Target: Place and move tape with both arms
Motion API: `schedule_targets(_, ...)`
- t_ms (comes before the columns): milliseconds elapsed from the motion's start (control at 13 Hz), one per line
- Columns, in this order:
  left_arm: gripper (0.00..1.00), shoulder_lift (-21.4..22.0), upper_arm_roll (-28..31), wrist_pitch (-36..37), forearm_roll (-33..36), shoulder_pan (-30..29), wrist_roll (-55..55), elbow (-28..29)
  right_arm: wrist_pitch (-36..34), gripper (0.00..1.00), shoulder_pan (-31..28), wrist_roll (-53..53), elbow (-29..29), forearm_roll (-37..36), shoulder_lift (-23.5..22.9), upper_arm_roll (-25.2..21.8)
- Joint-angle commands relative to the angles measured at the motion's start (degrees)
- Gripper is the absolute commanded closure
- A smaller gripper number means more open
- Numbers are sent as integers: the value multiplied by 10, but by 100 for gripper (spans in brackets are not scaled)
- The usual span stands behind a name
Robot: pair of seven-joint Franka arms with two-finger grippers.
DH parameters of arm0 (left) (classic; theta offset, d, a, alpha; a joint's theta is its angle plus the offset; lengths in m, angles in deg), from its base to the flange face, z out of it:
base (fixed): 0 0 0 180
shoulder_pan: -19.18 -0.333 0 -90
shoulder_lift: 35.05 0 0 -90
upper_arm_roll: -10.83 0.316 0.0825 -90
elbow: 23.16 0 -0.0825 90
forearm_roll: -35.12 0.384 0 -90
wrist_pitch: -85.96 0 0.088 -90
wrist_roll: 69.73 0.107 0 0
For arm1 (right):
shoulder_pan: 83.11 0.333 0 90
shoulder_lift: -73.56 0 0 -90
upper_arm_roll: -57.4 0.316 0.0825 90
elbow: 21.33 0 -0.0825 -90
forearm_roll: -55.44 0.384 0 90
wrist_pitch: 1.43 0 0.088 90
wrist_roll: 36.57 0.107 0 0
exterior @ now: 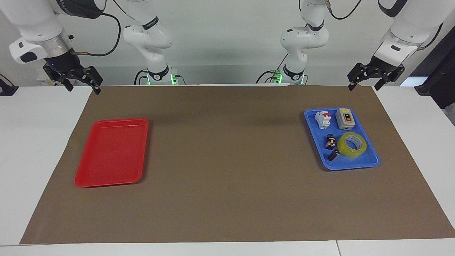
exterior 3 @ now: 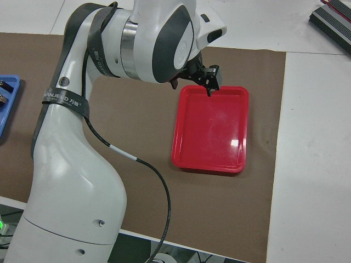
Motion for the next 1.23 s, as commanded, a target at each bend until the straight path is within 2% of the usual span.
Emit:
schedule_targets(0,0,12,-1,-13,-6,-1,4,15,7,0,-5,-11,-4,-2,4,6)
schedule_targets(1154,0,13,1,-25,-15,-7,11,20,-2,0,18,-12,-10,1,-1,16)
